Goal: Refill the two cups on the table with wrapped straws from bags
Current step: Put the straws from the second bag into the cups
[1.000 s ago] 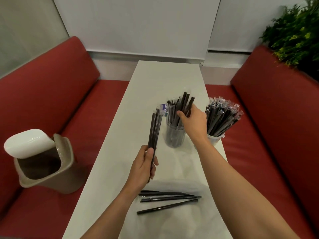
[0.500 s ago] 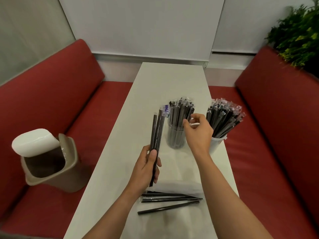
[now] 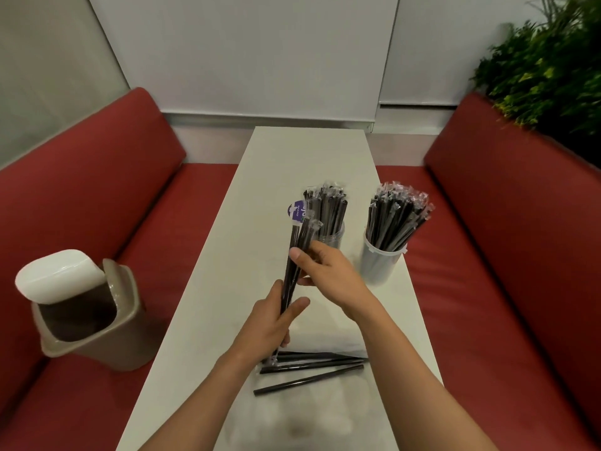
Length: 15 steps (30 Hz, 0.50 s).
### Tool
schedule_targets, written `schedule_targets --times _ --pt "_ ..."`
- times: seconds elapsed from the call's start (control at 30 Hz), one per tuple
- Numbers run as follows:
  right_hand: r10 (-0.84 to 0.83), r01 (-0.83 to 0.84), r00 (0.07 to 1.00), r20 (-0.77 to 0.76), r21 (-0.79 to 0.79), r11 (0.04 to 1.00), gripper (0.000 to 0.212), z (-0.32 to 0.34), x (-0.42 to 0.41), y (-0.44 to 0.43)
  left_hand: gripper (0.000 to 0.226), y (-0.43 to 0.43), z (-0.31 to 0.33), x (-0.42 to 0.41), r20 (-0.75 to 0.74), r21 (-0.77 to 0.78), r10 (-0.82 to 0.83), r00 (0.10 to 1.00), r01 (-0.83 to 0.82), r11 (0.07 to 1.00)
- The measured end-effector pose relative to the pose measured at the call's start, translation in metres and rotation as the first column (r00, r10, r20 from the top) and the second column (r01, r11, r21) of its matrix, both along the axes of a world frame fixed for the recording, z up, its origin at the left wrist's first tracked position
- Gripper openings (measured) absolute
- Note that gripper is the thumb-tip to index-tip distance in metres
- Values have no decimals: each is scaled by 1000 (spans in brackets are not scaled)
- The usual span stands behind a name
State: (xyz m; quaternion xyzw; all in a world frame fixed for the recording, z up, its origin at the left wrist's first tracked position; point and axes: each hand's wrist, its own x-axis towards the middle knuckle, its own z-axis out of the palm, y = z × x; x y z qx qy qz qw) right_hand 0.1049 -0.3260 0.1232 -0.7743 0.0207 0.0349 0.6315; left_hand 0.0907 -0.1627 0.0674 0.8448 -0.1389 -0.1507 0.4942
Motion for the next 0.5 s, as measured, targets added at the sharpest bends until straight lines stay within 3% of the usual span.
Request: schedule_targets --times 0.17,0.37,0.5 --pt "-101 98 994 -31 -82 992 21 -5 -6 -2 48 -8 -7 0 117 252 71 991 -99 963" --pt "-70 76 995 -76 77 994 21 0 -5 -23 51 -20 0 3 -5 54 11 1000 -11 998" --pt "-13 28 991 -136 108 994 27 0 2 -37 72 -19 -8 15 -159 7 -19 987 21 1000"
